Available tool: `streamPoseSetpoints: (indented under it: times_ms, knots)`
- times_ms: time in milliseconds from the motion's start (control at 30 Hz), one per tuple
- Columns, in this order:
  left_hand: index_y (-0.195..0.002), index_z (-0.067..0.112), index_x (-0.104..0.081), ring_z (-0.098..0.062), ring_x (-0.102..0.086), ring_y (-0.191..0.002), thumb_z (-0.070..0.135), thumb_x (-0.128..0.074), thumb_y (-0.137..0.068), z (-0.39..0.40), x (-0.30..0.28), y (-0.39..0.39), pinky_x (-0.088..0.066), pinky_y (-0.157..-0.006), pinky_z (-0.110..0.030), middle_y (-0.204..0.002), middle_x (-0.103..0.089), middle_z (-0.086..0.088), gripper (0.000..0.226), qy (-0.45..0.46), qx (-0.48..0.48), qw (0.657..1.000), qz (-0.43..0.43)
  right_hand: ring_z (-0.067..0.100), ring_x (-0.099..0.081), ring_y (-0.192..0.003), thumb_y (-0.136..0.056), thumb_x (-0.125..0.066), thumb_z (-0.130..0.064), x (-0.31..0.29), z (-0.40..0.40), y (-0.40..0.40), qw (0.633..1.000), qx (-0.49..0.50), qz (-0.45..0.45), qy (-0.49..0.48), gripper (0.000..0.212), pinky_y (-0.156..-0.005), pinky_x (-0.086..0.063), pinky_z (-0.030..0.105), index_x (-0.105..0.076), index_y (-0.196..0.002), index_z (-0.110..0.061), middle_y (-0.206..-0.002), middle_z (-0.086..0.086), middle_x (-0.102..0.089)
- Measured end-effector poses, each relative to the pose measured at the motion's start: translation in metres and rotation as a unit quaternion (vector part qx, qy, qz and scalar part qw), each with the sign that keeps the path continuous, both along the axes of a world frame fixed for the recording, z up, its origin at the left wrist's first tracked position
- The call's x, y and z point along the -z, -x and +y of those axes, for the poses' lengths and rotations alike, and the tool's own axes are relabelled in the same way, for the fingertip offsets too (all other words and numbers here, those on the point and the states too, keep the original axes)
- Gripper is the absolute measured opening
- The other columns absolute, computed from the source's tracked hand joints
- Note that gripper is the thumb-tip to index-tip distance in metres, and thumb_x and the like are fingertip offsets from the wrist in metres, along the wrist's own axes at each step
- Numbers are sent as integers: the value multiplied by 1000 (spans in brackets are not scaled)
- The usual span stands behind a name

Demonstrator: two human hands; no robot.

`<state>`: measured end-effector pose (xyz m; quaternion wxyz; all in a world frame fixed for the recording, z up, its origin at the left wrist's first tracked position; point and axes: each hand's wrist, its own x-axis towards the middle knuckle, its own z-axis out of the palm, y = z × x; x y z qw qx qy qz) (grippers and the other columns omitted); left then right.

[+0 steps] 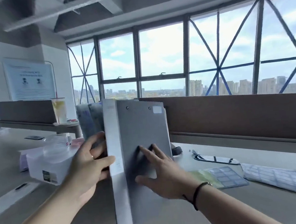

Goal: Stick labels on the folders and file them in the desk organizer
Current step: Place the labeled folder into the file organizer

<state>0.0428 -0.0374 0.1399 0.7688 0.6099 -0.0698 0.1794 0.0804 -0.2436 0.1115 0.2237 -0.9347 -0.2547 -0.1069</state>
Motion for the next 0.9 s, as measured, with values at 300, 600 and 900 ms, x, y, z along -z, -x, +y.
streamPoseSetpoints:
  times_ms: [300,600,900]
  knots:
    - [-132,27,-52,-18,-68,-95,-20,-59,-85,34,-49,-44,-54,-78,-47,-115,-73,9,67,24,-143,979,-146,20,-28,-147,-88,-57,-60,-72,84,-85,991,-68,-52,-106,86,-111,-37,35,2,-150,-56,-166,-12,2]
    - [-123,48,-54,-15,-64,-118,-11,-65,-83,48,-58,-131,-50,-99,-57,-124,-69,12,72,-23,-185,968,-165,13,-21,-150,-91,-60,-53,-89,105,-164,980,-86,6,-180,84,-101,-25,19,-2,-151,-56,-166,-11,-2]
    - [-128,47,-49,-5,-64,-116,-15,-61,-85,26,-26,-198,-54,-82,-15,-131,-65,11,77,-66,-157,972,-160,7,-18,-149,-88,-63,-55,-57,86,-218,981,-32,51,-184,93,-102,-21,16,4,-152,-54,-167,-5,-3]
